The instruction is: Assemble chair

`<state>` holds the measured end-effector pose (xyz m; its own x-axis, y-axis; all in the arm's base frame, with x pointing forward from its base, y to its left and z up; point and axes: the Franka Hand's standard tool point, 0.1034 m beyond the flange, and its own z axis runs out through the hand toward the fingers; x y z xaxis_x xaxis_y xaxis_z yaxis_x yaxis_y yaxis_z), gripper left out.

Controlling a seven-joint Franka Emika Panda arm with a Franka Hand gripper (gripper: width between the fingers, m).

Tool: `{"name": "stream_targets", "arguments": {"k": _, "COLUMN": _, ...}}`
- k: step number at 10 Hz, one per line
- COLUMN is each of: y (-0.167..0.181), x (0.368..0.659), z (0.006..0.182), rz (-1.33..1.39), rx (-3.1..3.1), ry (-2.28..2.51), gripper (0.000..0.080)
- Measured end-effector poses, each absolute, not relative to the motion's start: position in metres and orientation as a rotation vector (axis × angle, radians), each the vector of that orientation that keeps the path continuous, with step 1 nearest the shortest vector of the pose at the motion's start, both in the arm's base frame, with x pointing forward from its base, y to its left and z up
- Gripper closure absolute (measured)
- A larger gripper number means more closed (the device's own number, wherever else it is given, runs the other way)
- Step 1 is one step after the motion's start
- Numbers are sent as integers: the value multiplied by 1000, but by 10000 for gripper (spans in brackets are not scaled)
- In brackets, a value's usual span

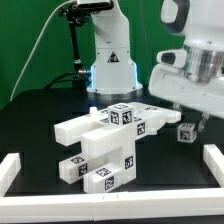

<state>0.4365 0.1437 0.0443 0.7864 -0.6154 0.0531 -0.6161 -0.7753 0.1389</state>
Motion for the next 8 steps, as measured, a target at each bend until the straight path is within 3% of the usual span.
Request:
{"name": "stream_targets", "arguments": {"k": 2, "y": 141, "x": 435, "z": 87, "rz": -36, "rx": 2888, "ry": -971, "gripper": 515}}
{"name": "stream_targets", "arguments": {"k": 5, "y": 105, "x": 458, "z": 156, "rz": -81, "rx": 2976, "ry": -961, "gripper": 515}}
{"name": "stream_targets", "arguments": {"k": 7, "y": 87, "x": 479, "z": 176, "rz": -101, "rx": 2975, "ry": -905, "gripper": 515}}
{"name": "stream_targets", "arguments": {"k": 8, "y": 89, "x": 486, "z": 172, "rz": -91, "rx": 2960, "ry": -904, "gripper": 515}}
